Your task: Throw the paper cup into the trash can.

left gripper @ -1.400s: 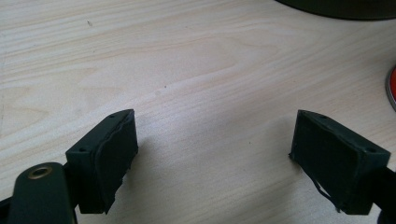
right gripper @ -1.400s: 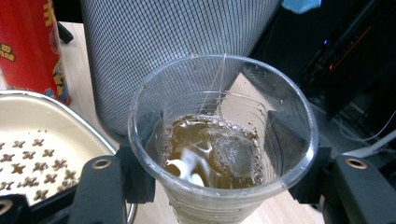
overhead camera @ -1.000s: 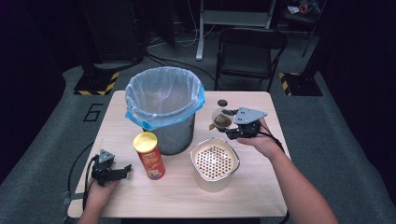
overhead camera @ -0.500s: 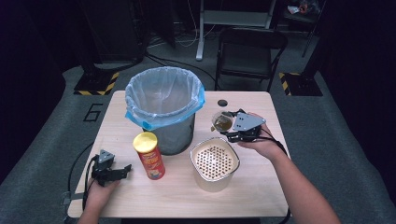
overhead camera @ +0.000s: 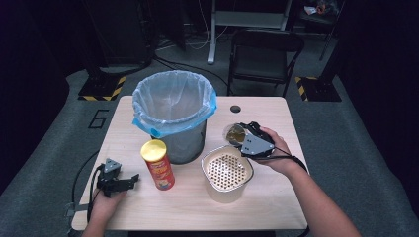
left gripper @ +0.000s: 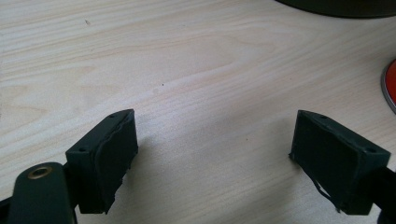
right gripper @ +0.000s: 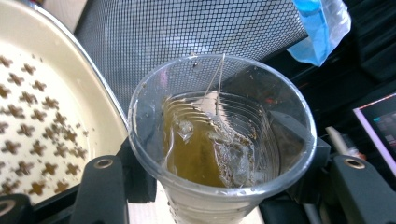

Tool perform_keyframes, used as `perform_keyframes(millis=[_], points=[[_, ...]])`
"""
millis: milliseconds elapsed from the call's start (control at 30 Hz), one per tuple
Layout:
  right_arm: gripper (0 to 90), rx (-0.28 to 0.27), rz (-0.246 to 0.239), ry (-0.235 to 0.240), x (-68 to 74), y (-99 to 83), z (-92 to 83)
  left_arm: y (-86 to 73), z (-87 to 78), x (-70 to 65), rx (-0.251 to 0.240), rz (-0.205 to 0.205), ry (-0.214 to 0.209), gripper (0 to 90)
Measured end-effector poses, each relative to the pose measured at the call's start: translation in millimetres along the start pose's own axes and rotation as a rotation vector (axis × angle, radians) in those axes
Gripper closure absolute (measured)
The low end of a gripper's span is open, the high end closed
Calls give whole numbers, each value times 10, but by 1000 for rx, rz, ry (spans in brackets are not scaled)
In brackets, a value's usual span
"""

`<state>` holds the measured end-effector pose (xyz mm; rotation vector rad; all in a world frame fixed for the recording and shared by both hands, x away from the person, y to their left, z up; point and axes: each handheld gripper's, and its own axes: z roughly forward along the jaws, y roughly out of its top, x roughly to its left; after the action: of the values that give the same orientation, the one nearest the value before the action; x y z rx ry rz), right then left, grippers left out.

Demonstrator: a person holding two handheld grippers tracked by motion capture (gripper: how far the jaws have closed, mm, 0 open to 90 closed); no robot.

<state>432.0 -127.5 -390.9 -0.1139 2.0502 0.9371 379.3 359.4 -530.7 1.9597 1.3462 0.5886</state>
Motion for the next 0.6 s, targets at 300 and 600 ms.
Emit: perform_keyframes(millis=[300, 600], points=[[404, 85, -315, -115, 269, 122, -20, 4, -8, 3, 10, 2, -5, 141], [410, 163, -624, -216, 482, 179, 2, 3, -8, 3, 10, 2, -5, 141]])
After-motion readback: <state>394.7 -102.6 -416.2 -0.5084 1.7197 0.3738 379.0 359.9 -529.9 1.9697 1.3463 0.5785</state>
